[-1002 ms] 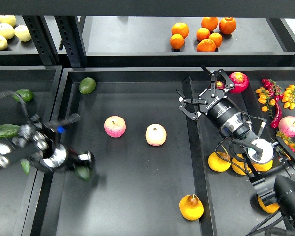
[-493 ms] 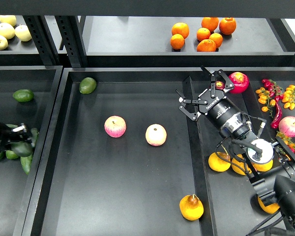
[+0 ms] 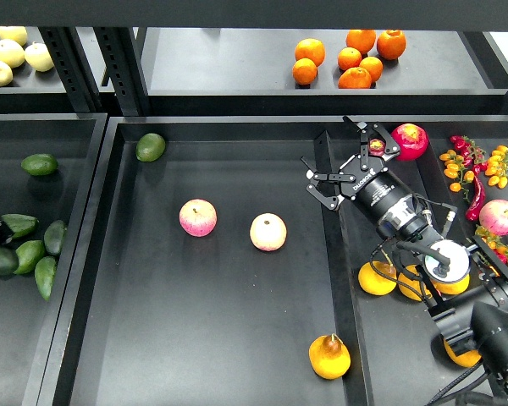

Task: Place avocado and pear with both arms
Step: 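Lower the avocado among the other avocados and open the left gripper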

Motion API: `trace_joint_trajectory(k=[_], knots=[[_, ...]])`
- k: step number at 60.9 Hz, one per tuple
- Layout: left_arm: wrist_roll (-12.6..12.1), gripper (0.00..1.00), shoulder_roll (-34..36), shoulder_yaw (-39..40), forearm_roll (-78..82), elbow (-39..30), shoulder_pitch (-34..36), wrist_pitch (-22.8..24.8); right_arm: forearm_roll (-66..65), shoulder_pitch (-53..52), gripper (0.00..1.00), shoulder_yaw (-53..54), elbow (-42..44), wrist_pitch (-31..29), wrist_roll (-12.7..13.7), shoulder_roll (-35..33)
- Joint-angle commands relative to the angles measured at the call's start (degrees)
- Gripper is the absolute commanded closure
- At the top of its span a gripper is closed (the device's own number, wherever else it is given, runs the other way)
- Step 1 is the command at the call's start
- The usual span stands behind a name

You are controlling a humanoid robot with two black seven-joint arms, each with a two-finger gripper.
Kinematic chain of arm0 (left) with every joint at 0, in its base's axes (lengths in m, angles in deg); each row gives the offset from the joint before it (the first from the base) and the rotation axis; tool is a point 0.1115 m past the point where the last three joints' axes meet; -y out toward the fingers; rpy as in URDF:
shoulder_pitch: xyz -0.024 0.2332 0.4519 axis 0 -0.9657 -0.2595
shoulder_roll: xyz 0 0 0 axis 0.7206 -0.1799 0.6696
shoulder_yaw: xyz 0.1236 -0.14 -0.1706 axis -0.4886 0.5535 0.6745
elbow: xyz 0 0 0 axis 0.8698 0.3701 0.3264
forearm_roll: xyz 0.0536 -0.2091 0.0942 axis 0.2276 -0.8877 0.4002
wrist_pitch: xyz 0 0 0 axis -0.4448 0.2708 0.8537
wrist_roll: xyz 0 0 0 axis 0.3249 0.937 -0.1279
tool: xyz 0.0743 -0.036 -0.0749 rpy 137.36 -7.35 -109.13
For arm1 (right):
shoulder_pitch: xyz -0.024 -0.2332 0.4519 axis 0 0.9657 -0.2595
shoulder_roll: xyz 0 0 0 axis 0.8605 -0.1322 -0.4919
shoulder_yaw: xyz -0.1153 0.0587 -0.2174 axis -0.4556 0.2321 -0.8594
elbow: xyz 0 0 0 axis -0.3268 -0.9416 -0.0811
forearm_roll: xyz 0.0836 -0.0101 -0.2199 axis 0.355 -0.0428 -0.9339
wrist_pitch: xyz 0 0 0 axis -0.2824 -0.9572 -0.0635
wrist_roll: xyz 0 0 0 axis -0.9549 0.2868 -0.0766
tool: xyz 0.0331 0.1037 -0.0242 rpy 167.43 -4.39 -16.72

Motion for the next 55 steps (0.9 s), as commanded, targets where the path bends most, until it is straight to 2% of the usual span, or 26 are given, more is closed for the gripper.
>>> trace_joint_trajectory(k=[1,23,33,55], knots=[[0.0,0.65,-0.01,0.07,-1.18,1.37,-1.45,0.0,0.0,0.01,0.0,-0.05,0.01,-0.01,0.0,0.0],[0.0,0.64,-0.27,-0.37,-3.91,4.53,-2.59,0.0,0.0,0.01,0.0,-0.05,-0.07,-0.01,0.0,0.0],[0.0,0.63,-0.88,-0.28,-4.96,6.29,-5.14,0.0,0.0,0.01,0.0,-0.05,-0.07,-0.01,0.0,0.0],[0.0,0.62,-1.94,0.16,-6.28,7.26,-7.69,0.0,0.0,0.01,0.0,-0.05,-0.07,-0.01,0.0,0.0]])
